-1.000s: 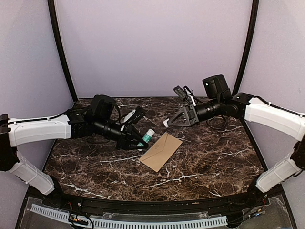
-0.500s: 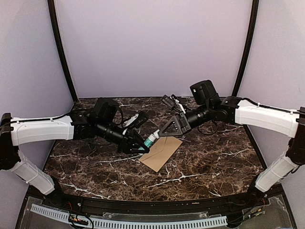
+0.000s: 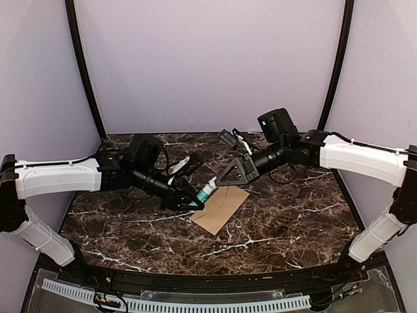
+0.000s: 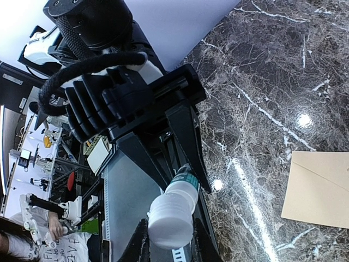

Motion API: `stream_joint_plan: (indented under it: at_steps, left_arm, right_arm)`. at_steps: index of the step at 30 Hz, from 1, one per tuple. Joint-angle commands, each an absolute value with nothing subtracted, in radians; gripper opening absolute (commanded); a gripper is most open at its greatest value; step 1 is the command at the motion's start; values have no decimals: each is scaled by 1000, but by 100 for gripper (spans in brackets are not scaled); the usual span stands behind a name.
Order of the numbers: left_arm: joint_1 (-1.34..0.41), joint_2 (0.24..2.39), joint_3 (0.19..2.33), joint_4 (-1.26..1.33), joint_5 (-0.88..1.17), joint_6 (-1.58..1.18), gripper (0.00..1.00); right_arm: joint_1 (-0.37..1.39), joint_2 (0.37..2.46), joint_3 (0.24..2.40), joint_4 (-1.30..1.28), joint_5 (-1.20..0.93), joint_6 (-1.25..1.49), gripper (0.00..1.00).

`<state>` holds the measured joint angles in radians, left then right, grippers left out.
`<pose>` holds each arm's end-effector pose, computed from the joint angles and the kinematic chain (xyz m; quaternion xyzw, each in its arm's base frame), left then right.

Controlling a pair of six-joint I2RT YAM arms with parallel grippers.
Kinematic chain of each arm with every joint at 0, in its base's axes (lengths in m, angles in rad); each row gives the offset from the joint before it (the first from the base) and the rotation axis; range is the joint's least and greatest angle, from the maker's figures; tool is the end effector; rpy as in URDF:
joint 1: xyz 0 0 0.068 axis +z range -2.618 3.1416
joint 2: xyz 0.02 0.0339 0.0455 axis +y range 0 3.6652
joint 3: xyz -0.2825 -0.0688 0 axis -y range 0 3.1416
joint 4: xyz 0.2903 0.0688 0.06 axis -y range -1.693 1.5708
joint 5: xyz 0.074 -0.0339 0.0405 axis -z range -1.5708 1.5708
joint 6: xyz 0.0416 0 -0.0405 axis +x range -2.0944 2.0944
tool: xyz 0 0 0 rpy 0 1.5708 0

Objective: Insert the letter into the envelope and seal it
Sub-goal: Close the solid glue cap on the solid glue.

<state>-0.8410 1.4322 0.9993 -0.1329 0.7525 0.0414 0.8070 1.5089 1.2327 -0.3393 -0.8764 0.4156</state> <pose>0.2173 -0.2856 0.2700 0.5081 0.6615 -0.4710 0.2873 0.2400 0.2968 0.3159 -0.3477 0.7509 0.5475 0.1246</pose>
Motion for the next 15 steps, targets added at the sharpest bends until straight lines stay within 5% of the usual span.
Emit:
stream_joint_plan:
  at_steps: [1,15]
  left_arm:
    - [-846,1425,1023,-147,760,59,0]
    - [-846,1419,1022,-135,767,52,0]
  right_arm:
    - [793,1474,1282,-395,-834,370,0]
    - [788,1483,1226,-355,-864,389,0]
